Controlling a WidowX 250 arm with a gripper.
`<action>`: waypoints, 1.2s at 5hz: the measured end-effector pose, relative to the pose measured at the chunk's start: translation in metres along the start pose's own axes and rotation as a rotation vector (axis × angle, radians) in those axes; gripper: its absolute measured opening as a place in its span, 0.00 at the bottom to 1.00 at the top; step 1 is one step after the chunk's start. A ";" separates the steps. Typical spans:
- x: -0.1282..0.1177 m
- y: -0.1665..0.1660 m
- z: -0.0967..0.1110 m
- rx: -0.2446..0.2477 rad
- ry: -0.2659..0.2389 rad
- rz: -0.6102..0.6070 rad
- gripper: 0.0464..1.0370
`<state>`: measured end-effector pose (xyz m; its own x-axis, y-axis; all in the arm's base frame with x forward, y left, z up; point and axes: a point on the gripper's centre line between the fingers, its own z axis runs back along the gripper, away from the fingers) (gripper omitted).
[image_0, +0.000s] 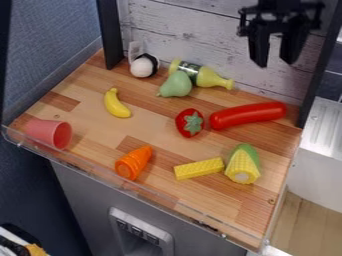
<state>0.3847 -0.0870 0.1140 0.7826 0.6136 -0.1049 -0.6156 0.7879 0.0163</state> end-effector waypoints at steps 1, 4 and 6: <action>-0.010 0.001 -0.012 0.022 0.019 -0.124 0.96; -0.027 0.005 -0.060 0.008 0.000 -0.009 0.96; -0.023 0.001 -0.085 -0.031 -0.028 0.152 0.96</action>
<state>0.3577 -0.1047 0.0325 0.6824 0.7270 -0.0761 -0.7292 0.6843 -0.0008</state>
